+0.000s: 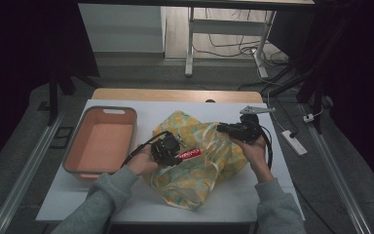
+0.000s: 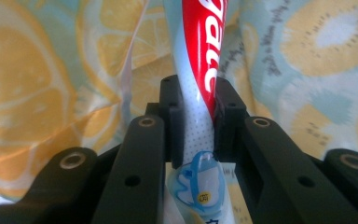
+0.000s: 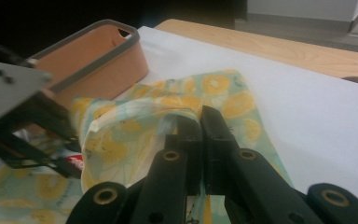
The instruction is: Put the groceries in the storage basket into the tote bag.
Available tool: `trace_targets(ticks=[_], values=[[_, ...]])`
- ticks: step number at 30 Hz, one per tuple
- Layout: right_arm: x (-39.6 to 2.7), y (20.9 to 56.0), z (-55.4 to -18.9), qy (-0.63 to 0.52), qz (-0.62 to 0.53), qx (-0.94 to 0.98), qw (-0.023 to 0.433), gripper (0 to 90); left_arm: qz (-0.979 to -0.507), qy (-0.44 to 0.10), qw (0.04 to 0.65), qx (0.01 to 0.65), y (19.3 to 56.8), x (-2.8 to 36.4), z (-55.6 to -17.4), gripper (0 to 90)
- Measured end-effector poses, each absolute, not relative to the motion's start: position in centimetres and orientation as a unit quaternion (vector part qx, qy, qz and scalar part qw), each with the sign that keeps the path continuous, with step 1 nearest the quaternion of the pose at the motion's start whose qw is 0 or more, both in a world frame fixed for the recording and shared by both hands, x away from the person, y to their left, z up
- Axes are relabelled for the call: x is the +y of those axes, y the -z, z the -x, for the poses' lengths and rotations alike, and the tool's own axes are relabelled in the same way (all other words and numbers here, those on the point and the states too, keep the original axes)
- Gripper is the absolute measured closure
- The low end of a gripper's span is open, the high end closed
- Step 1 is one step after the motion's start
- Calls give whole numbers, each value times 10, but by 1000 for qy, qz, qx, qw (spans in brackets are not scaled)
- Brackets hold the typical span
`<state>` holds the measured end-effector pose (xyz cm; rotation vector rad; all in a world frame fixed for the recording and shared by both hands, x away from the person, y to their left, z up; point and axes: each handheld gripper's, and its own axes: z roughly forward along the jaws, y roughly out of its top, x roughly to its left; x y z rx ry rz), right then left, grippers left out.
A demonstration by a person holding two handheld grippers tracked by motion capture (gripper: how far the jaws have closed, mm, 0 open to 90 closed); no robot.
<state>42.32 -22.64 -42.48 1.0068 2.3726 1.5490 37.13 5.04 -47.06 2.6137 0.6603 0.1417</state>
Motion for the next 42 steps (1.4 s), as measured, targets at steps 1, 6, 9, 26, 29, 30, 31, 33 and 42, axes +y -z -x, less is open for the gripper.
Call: trace_targets(ticks=[1, 6, 9, 26, 29, 30, 31, 33, 42], values=[[-226, 425, -423, -515, -332, 788, 66, 870, -942, -54, 224, 245, 472, 49, -373, 769], [-218, 429, -423, -509, -327, 794, 56, 870, -935, -47, 233, 263, 484, 35, -382, 766], [-215, 431, -423, -504, -325, 799, 54, 869, -936, -44, 226, 265, 493, 28, -385, 764], [-218, 432, -424, -501, -328, 799, 54, 869, -895, -56, 360, 256, 431, 86, -362, 418], [-218, 434, -423, -498, -327, 802, 49, 864, -886, -66, 377, 261, 418, 107, -355, 390], [-217, 435, -423, -497, -326, 803, 47, 861, -882, -69, 383, 266, 416, 111, -353, 384], [-217, 436, -422, -496, -326, 804, 47, 859, -878, -75, 388, 272, 413, 120, -350, 376], [-216, 438, -420, -491, -325, 807, 43, 851, -872, -82, 392, 282, 412, 134, -346, 367], [-213, 420, -396, -491, -314, 807, 93, 265, -867, -74, 382, 312, 426, 163, -348, 345]])
